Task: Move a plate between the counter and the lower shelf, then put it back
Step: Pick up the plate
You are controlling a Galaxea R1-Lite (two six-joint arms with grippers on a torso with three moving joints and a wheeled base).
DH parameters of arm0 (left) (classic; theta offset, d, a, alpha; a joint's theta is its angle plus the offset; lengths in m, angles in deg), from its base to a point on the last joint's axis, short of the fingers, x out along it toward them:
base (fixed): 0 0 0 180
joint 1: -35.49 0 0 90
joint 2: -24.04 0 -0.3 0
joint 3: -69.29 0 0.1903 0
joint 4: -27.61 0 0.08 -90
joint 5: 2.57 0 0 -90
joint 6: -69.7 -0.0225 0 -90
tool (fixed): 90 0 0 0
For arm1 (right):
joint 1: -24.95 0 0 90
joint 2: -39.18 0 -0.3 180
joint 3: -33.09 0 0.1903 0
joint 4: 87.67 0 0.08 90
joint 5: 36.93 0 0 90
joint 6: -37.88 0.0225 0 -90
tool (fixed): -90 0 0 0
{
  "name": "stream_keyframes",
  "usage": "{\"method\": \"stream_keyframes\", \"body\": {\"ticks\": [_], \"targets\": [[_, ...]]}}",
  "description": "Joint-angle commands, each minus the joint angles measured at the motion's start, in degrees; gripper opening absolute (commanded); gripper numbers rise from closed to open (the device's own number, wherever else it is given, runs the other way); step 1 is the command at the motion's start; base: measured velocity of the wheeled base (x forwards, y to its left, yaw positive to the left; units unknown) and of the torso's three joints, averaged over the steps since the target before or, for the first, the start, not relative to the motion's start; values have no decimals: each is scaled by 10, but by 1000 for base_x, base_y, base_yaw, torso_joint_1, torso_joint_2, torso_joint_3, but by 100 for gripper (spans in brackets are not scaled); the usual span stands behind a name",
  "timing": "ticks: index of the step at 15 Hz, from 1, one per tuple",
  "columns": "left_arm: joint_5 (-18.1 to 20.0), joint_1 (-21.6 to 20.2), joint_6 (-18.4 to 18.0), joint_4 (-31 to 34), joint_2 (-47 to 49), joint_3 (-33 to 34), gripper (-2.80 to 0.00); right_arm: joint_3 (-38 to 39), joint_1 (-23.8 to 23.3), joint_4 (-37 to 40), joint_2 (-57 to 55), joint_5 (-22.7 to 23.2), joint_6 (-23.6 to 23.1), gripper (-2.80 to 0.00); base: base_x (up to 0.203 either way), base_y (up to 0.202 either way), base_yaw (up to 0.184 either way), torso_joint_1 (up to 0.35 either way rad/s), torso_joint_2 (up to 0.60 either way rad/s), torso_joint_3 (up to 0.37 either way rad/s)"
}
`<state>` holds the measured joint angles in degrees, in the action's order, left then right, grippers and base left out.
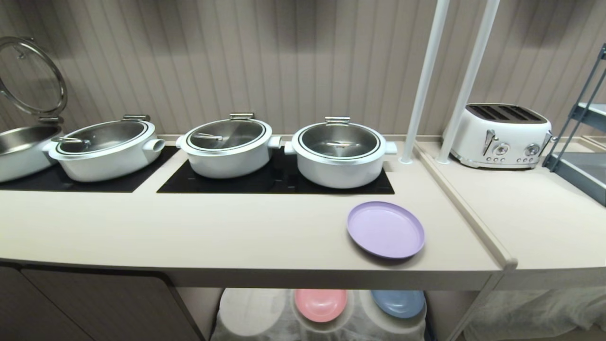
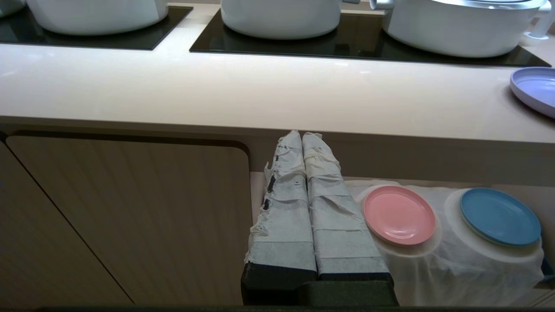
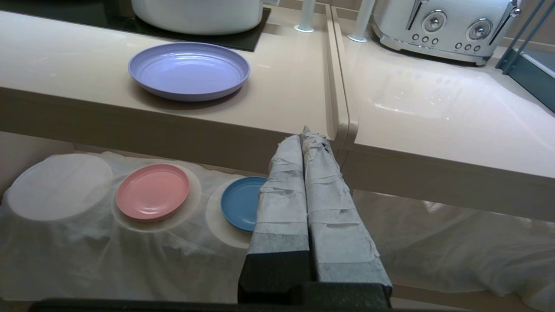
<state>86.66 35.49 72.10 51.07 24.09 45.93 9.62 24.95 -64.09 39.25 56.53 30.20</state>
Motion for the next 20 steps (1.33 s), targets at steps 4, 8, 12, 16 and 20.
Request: {"method": "stream_keyframes", "body": {"ticks": [4, 8, 12, 16, 20], "targets": [[0, -1, 0, 0, 0, 0, -280, 0, 0, 0, -1, 1, -1, -280, 0, 0, 0, 0, 0, 0], [0, 0, 0, 0, 0, 0, -280, 0, 1, 0, -1, 2, -1, -280, 0, 0, 0, 0, 0, 0], [0, -1, 0, 0, 0, 0, -280, 0, 1, 0, -1, 2, 1, -280, 0, 0, 0, 0, 0, 0], [0, 0, 0, 0, 0, 0, -280, 0, 1, 0, -1, 1, -1, -280, 0, 0, 0, 0, 0, 0], [0, 0, 0, 0, 0, 0, -280, 0, 0, 0, -1, 2, 1, -280, 0, 0, 0, 0, 0, 0]]}}
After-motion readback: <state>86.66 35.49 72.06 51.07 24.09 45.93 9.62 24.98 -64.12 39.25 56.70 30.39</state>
